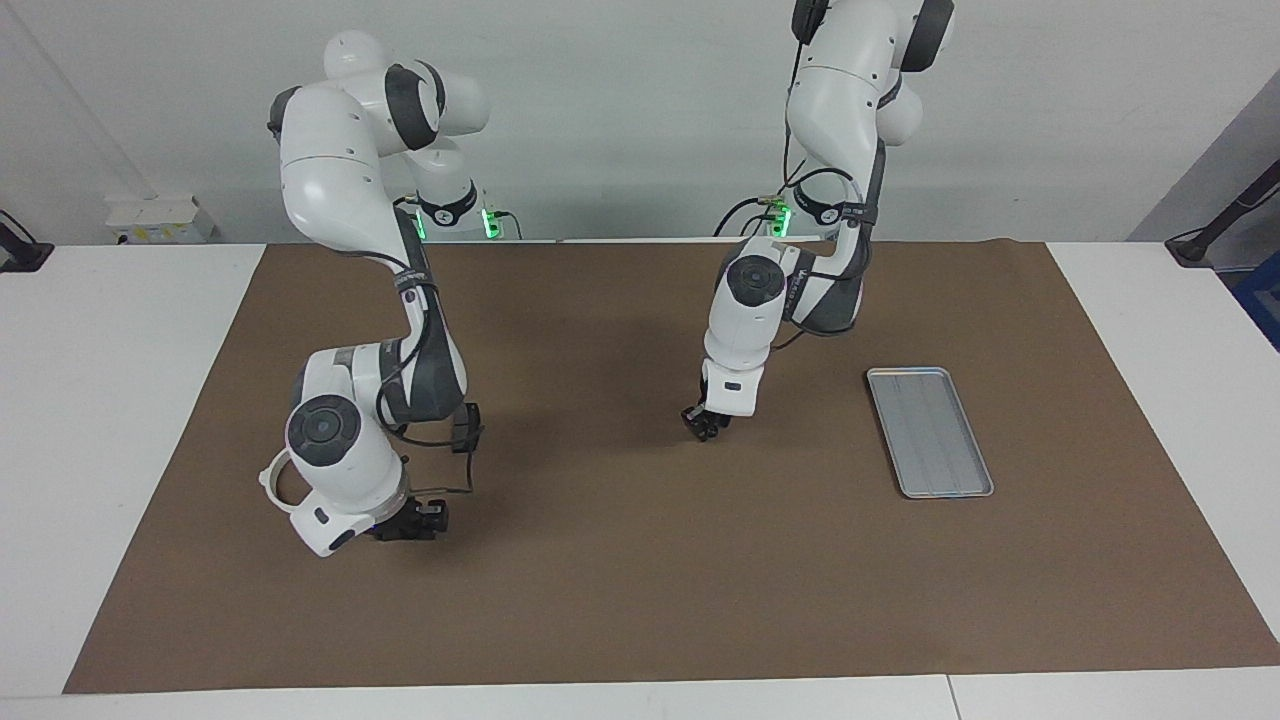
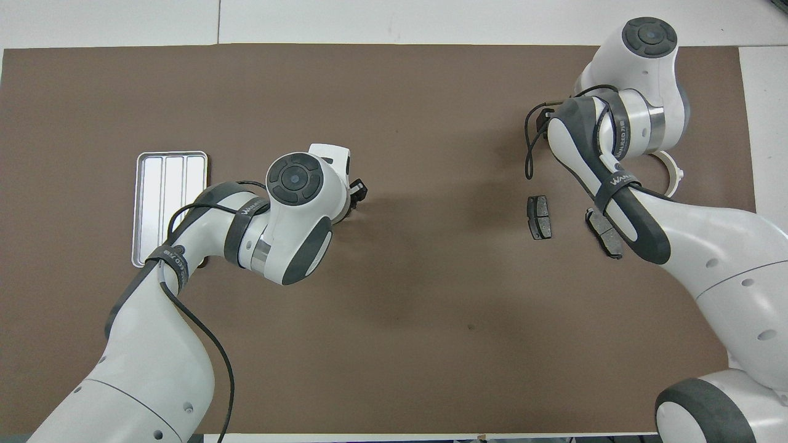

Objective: Place bearing gear from tray to pile

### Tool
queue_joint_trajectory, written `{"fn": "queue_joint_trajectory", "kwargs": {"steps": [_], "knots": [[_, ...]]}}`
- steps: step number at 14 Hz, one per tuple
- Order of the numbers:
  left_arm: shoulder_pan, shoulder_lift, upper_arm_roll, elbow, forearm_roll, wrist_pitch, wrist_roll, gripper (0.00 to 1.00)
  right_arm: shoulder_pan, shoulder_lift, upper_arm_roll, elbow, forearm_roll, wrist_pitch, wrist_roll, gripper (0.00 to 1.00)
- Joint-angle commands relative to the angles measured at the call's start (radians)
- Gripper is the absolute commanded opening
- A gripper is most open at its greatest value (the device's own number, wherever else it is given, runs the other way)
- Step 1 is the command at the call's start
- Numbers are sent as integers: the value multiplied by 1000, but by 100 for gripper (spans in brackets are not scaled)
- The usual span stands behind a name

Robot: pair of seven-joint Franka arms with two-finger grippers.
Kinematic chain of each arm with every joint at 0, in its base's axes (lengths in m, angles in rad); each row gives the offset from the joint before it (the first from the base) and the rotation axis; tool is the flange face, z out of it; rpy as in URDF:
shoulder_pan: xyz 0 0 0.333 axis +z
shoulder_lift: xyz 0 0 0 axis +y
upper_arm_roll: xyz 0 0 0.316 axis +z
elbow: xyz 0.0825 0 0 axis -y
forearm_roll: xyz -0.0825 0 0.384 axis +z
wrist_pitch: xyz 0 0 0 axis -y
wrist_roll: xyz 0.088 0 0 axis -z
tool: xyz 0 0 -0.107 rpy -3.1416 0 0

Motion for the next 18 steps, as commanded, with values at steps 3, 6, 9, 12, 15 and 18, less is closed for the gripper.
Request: {"fn": "queue_joint_trajectory", "kwargs": {"steps": [3,6,9,12,15,18], "knots": [[74,-163,52,43,23,-176,33,100,48,-22,13,45,-8,-150,85,100],[187,-295,51,46,23,-325,181,100,122,-44,13,73,55,-220,244,100],[305,-407,52,43,23,-438,384,100,217,-88,21,73,77,-195,432,100],[430,-502,54,43,21,-573,616,100,317,-93,21,73,97,-150,612,100],[494,-542,56,42,21,-643,763,100,406,-88,19,67,104,-73,793,100],[531,-541,49,22,13,-579,803,100,486,-68,18,64,101,9,942,100]]}}
